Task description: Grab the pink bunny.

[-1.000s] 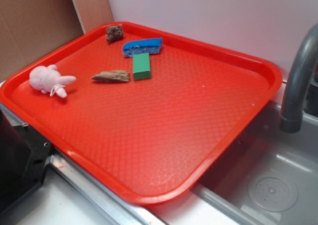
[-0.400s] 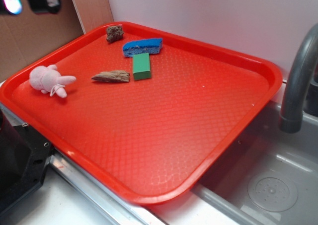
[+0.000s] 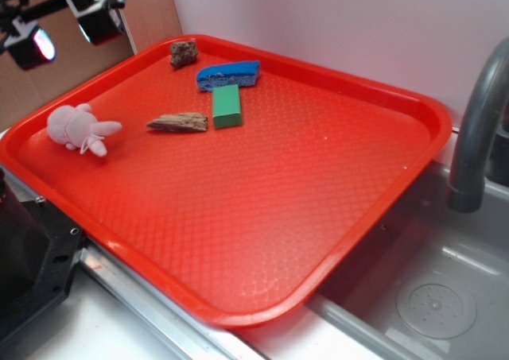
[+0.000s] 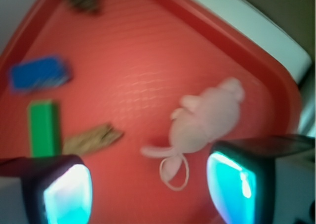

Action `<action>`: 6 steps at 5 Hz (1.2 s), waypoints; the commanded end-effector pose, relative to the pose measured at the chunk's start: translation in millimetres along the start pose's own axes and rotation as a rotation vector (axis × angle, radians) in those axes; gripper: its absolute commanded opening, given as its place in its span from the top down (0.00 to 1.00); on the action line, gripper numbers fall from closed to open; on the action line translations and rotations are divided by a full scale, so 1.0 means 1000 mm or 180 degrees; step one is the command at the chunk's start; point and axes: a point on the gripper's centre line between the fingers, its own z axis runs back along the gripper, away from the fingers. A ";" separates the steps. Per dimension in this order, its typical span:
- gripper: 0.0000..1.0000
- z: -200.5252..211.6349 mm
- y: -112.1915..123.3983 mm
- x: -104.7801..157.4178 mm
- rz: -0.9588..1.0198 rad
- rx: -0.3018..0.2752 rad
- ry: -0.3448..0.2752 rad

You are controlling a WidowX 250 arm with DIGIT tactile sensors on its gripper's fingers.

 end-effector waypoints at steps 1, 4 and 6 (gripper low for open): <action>0.00 -0.009 0.079 -0.015 0.1432 0.0737 -0.0289; 0.00 -0.040 0.027 0.010 0.0762 0.0526 -0.0315; 0.00 -0.071 0.027 -0.003 0.0757 0.0802 -0.0098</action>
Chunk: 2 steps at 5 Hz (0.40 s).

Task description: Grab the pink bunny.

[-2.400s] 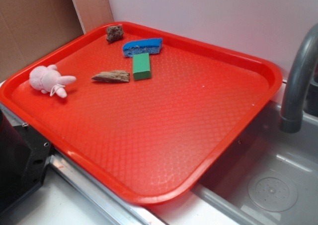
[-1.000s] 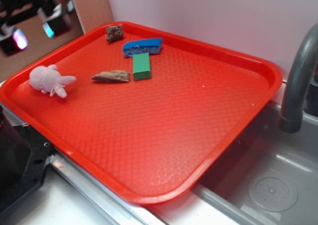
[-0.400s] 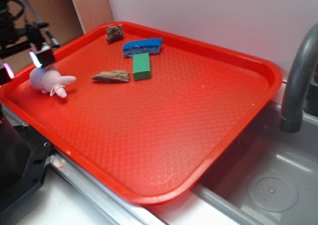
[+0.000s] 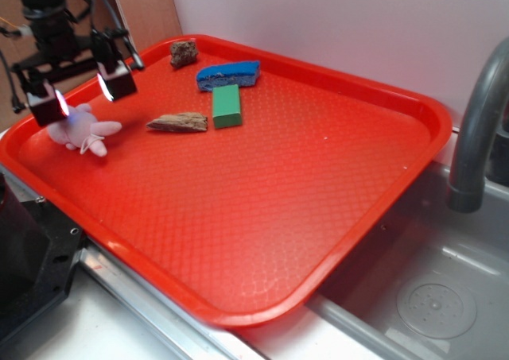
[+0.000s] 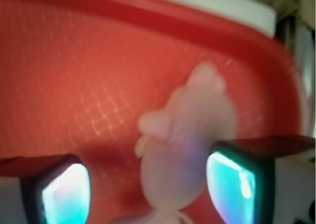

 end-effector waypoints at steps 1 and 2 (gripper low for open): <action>0.00 -0.019 0.026 -0.003 0.0159 0.0301 0.0118; 0.00 -0.022 0.033 -0.001 0.0126 0.0433 0.0177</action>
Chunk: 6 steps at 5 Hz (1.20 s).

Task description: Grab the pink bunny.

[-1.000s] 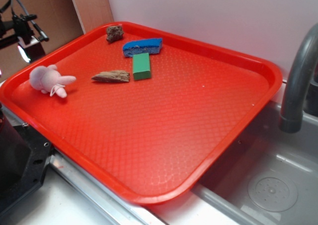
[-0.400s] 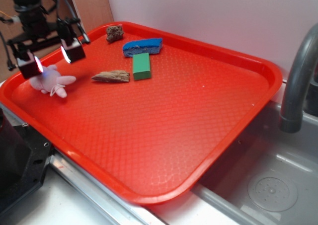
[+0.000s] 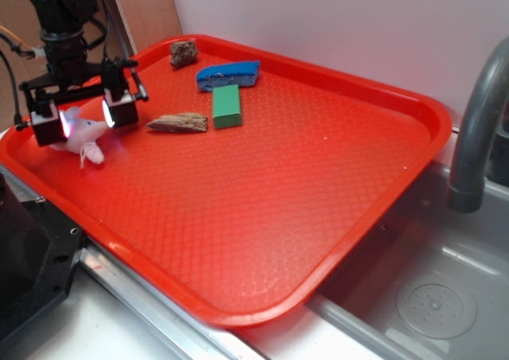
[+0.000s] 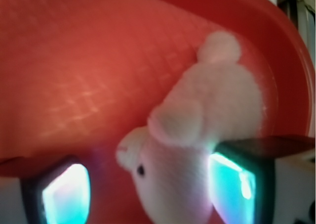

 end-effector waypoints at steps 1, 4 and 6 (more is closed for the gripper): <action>1.00 0.007 0.015 -0.004 -0.0122 0.0148 -0.0041; 1.00 0.113 -0.003 -0.039 -0.2205 -0.0675 -0.0599; 1.00 0.215 -0.008 -0.101 -0.3611 -0.0381 -0.0406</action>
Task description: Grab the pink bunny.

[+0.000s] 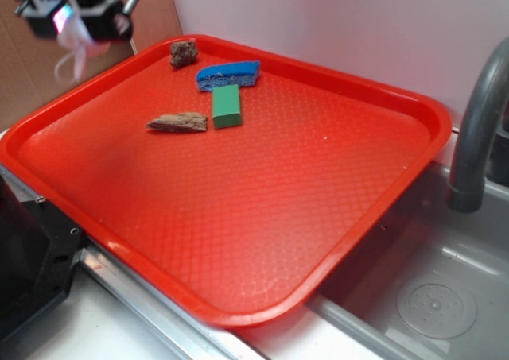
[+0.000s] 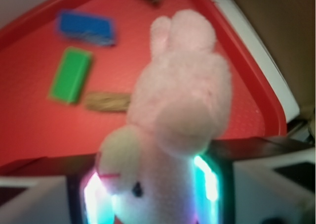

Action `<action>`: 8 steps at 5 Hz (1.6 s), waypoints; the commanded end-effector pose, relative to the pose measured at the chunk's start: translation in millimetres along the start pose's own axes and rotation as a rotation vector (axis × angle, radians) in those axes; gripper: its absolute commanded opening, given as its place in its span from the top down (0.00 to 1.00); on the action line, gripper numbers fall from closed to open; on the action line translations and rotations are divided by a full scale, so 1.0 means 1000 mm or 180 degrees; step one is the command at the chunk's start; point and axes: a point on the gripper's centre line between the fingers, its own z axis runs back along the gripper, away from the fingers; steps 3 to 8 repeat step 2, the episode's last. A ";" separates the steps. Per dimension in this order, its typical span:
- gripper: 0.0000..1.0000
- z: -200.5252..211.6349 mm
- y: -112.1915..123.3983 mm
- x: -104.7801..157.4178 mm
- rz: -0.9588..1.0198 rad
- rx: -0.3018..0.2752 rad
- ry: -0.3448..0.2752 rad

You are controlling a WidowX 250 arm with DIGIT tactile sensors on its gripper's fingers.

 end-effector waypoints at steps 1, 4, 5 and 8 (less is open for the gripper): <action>1.00 0.074 -0.018 -0.036 -0.0727 -0.0031 0.0038; 1.00 0.066 -0.009 -0.030 -0.0588 0.0073 0.0109; 1.00 0.066 -0.009 -0.030 -0.0588 0.0073 0.0109; 1.00 0.066 -0.009 -0.030 -0.0588 0.0073 0.0109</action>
